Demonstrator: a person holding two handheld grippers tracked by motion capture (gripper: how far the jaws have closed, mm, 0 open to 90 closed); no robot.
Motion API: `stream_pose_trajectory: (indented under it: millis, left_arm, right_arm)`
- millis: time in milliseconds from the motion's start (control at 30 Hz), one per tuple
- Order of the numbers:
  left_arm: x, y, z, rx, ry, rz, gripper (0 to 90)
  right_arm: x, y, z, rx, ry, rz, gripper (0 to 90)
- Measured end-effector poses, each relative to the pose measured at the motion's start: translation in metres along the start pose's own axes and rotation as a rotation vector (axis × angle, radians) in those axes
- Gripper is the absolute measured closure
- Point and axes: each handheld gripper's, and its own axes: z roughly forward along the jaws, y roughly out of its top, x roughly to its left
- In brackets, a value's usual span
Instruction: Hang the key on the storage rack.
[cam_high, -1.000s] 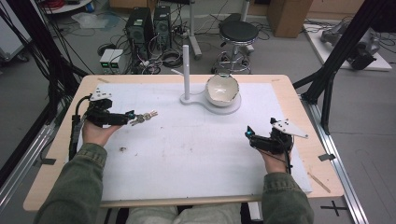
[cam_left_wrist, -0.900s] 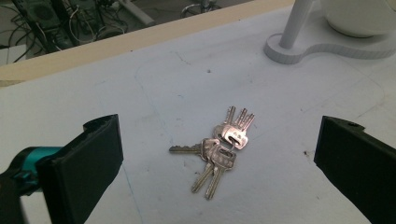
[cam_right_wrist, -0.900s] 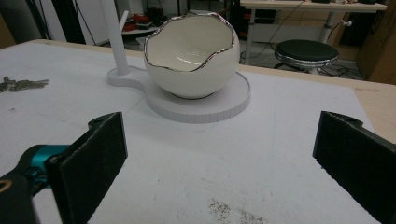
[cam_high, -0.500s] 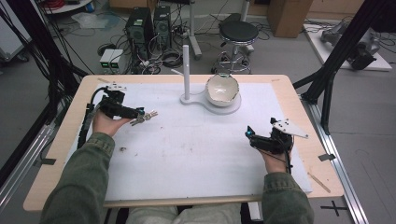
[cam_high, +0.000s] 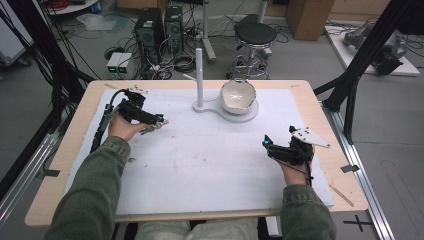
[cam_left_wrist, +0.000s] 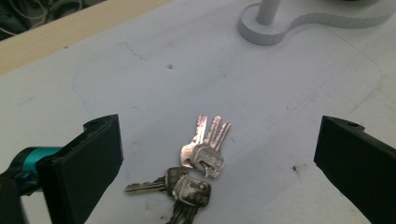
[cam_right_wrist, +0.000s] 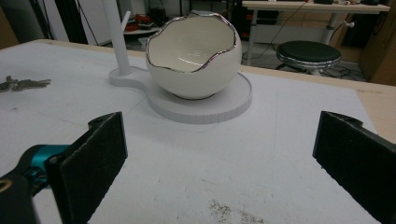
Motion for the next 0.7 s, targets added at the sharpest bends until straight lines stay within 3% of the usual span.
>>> stream_pose_trajectory:
  millis: [33,400,467,500,700]
  left_arm:
    - [0.001,-0.002,0.009,0.032,-0.005,0.004,1.8]
    - [0.015,-0.001,0.029,0.103,-0.004,-0.014,1.8]
    - [0.017,0.003,0.034,0.145,-0.031,-0.017,1.8]
    - [0.016,0.006,0.039,0.175,-0.039,-0.001,1.8]
    - [0.008,0.013,0.05,0.206,-0.035,0.045,1.8]
  right_arm:
    - [0.001,0.0,0.001,0.006,0.003,0.005,1.9]
    - [0.002,0.0,0.001,0.006,0.023,-0.003,1.9]
    - [0.003,0.001,0.0,-0.016,0.038,-0.006,2.0]
    - [0.003,0.001,0.0,-0.022,0.041,-0.011,1.9]
    - [0.004,0.001,0.0,-0.012,0.055,-0.012,1.9]
